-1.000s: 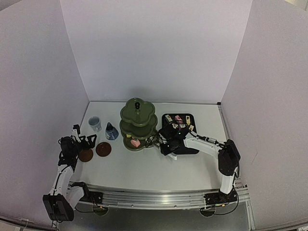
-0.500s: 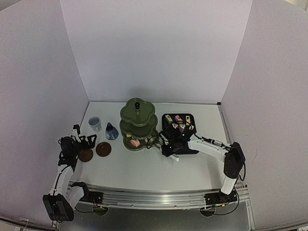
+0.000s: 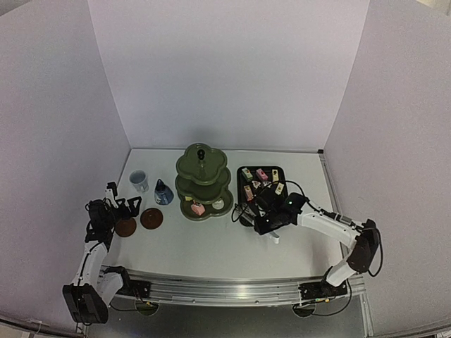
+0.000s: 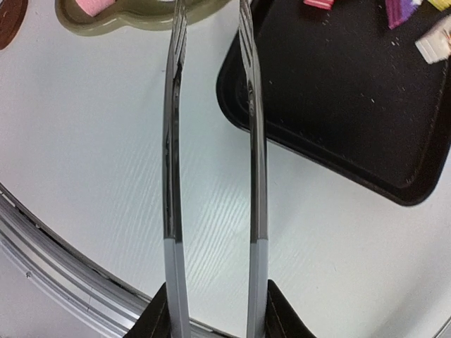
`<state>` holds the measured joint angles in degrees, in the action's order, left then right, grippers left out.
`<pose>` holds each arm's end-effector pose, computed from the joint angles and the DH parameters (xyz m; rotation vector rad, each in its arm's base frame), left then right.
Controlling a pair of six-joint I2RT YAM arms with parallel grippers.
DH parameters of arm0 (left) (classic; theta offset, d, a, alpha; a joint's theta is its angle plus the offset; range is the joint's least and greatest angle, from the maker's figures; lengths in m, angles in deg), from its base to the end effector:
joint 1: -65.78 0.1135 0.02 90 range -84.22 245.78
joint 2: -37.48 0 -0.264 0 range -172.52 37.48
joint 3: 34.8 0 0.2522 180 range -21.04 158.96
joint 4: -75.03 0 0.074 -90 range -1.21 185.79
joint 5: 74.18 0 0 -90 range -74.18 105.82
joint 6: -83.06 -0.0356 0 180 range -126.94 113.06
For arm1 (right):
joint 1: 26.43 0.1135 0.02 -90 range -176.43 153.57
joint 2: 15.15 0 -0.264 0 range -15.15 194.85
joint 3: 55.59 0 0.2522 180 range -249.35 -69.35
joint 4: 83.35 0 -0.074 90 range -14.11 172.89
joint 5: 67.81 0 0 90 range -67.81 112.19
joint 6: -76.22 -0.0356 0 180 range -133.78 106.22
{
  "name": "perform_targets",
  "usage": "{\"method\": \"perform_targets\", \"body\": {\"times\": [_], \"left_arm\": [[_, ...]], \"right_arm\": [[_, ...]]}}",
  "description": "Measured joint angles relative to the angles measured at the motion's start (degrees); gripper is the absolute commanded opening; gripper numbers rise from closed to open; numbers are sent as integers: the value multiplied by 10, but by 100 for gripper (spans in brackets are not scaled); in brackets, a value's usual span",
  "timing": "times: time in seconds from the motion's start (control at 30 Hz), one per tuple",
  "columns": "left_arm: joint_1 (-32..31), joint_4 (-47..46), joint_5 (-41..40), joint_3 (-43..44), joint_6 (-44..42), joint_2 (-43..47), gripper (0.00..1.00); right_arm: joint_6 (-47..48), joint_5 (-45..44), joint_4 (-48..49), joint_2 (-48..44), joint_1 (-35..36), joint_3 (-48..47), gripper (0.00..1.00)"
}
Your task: Serve the afternoon tea
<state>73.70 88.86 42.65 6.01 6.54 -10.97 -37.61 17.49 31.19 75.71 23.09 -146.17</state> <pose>0.1937 0.0107 0.2388 -0.0497 1.9372 -0.5189 0.2107 0.2424 0.2764 -0.5860 2.6787 0.2617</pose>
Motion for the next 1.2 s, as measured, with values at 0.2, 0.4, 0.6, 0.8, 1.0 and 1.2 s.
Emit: {"method": "perform_targets", "body": {"times": [0.2, 0.4, 0.6, 0.8, 1.0, 1.2], "left_arm": [[0, -1, 0, 0, 12, 0, 100], [0, -2, 0, 0, 15, 0, 100], [0, -8, 0, 0, 15, 0, 100], [0, -17, 0, 0, 15, -6, 100], [0, -17, 0, 0, 15, -6, 100], [0, -17, 0, 0, 14, -6, 100]], "right_arm": [[-59, -20, -34, -67, -44, 47, 35], [-106, -59, -53, -74, -103, 59, 36], [-127, -86, -56, -32, -126, 56, 37], [-125, -96, -49, 50, -142, 19, 37], [-122, -95, -28, 71, -156, 13, 38], [-122, -94, -4, 91, -165, 13, 38]]}}
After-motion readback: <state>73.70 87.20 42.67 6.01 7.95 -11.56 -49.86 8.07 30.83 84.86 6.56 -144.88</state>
